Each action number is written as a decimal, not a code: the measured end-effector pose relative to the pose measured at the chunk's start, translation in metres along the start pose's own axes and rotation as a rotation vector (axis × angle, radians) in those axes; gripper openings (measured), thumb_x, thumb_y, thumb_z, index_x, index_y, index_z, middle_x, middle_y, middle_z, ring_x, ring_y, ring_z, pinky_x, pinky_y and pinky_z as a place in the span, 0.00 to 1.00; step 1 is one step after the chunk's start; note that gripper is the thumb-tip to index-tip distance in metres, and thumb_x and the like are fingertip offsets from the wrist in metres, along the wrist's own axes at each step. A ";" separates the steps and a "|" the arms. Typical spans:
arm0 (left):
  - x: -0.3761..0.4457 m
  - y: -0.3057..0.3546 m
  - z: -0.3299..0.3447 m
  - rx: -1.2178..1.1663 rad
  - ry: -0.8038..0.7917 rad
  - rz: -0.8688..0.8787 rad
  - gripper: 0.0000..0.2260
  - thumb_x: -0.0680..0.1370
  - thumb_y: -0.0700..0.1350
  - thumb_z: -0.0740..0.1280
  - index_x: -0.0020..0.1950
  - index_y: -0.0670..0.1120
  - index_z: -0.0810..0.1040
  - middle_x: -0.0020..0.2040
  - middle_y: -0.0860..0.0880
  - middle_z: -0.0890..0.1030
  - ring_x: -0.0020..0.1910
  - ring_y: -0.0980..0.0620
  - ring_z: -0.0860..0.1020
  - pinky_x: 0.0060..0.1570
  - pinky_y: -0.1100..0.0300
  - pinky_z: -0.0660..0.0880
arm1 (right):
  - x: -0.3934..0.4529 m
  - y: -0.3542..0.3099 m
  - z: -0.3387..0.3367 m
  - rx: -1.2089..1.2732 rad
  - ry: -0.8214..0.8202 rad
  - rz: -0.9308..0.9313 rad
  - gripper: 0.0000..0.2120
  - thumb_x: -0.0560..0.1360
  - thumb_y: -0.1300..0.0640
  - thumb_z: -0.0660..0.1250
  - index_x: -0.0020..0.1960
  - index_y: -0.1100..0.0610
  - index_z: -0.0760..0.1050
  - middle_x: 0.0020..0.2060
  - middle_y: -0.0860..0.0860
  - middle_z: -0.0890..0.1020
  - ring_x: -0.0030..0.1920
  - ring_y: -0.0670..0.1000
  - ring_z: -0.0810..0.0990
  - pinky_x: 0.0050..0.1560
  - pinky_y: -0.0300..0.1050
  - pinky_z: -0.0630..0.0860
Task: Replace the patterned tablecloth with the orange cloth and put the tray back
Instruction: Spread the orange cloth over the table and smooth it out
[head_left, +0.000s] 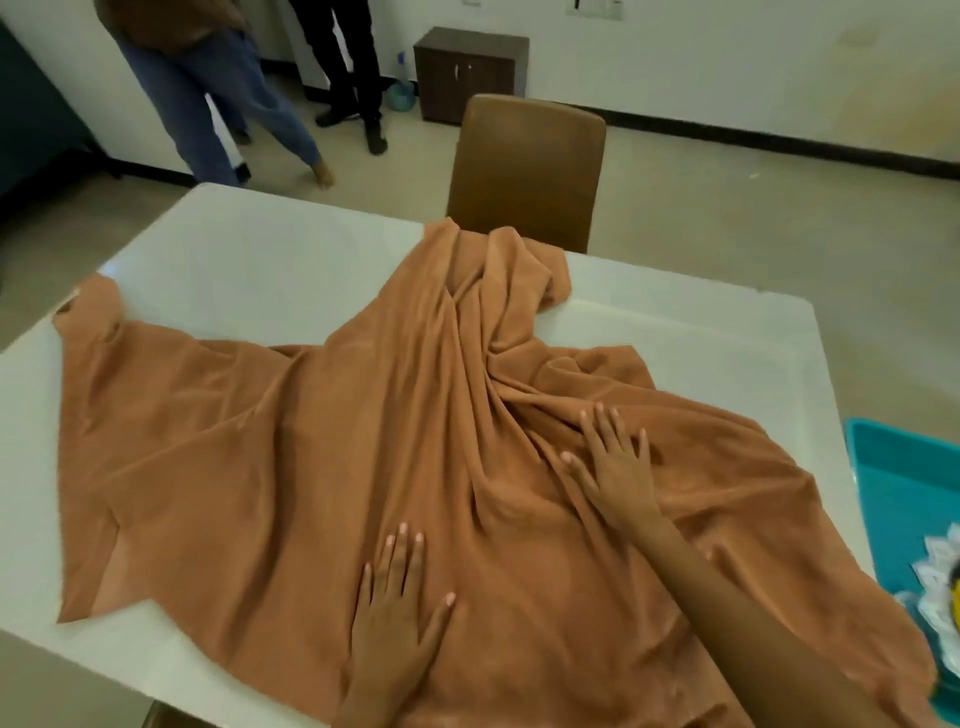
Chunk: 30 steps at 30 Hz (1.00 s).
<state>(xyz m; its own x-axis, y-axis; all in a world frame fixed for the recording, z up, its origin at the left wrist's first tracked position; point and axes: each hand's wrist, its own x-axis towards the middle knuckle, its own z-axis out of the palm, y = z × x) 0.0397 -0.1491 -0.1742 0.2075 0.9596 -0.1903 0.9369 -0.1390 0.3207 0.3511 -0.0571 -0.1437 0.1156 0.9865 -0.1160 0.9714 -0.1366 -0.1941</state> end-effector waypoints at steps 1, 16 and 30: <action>-0.001 -0.002 0.002 -0.003 -0.008 -0.009 0.34 0.77 0.67 0.46 0.75 0.46 0.62 0.78 0.50 0.56 0.76 0.53 0.52 0.71 0.58 0.47 | -0.001 0.003 0.009 -0.008 -0.034 -0.009 0.40 0.73 0.30 0.32 0.77 0.50 0.49 0.77 0.50 0.50 0.76 0.52 0.49 0.73 0.62 0.49; 0.202 0.063 -0.056 -0.041 0.276 -0.110 0.31 0.80 0.63 0.42 0.77 0.45 0.56 0.77 0.43 0.55 0.76 0.46 0.55 0.72 0.50 0.48 | 0.094 -0.027 -0.002 0.101 0.169 -0.171 0.26 0.79 0.43 0.50 0.75 0.49 0.57 0.75 0.51 0.60 0.75 0.52 0.58 0.70 0.54 0.53; 0.230 0.050 -0.018 0.041 0.220 -0.061 0.35 0.77 0.67 0.44 0.76 0.47 0.60 0.77 0.43 0.55 0.74 0.44 0.58 0.69 0.46 0.53 | 0.121 0.135 -0.012 0.006 0.161 0.519 0.37 0.75 0.32 0.38 0.76 0.54 0.53 0.75 0.53 0.58 0.75 0.56 0.55 0.72 0.63 0.50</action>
<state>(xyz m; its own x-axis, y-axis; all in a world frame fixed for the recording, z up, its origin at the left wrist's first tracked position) 0.1289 0.0693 -0.1856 0.0879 0.9961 0.0005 0.9574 -0.0846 0.2761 0.4986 0.0454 -0.1721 0.6102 0.7908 -0.0473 0.7774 -0.6092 -0.1562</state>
